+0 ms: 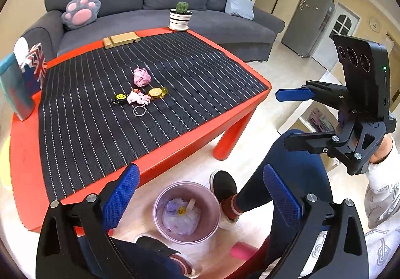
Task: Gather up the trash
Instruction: 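Move the right gripper back to the orange turtle toy on the mat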
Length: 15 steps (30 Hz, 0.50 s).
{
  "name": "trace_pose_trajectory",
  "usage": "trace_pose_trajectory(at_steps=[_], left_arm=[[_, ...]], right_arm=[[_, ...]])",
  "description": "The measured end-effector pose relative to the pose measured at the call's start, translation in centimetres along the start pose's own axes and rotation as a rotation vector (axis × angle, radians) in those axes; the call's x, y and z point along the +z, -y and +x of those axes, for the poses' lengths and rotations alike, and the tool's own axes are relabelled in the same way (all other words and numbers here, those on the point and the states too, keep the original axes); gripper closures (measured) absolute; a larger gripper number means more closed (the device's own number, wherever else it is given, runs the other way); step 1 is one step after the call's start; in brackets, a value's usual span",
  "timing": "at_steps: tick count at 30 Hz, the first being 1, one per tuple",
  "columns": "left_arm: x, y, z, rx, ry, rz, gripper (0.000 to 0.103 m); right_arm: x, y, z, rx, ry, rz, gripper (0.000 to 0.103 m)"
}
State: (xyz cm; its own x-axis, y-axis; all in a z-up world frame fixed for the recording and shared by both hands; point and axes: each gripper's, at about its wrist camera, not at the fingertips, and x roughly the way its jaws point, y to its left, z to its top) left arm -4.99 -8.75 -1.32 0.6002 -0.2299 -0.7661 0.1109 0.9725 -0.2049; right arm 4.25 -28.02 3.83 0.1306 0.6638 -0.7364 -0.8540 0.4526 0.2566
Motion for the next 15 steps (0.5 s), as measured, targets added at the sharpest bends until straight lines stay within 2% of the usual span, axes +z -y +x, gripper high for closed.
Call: trace_pose_trajectory(at_steps=[9, 15], left_arm=[[-0.1, -0.6, -0.2, 0.008, 0.009, -0.019, 0.008], [0.5, -1.7, -0.6, 0.024, 0.020, -0.030, 0.008]], right_arm=[[0.2, -0.1, 0.3, 0.002, -0.001, -0.003, 0.007], [1.4, 0.4, 0.7, -0.003, 0.000, -0.009, 0.007]])
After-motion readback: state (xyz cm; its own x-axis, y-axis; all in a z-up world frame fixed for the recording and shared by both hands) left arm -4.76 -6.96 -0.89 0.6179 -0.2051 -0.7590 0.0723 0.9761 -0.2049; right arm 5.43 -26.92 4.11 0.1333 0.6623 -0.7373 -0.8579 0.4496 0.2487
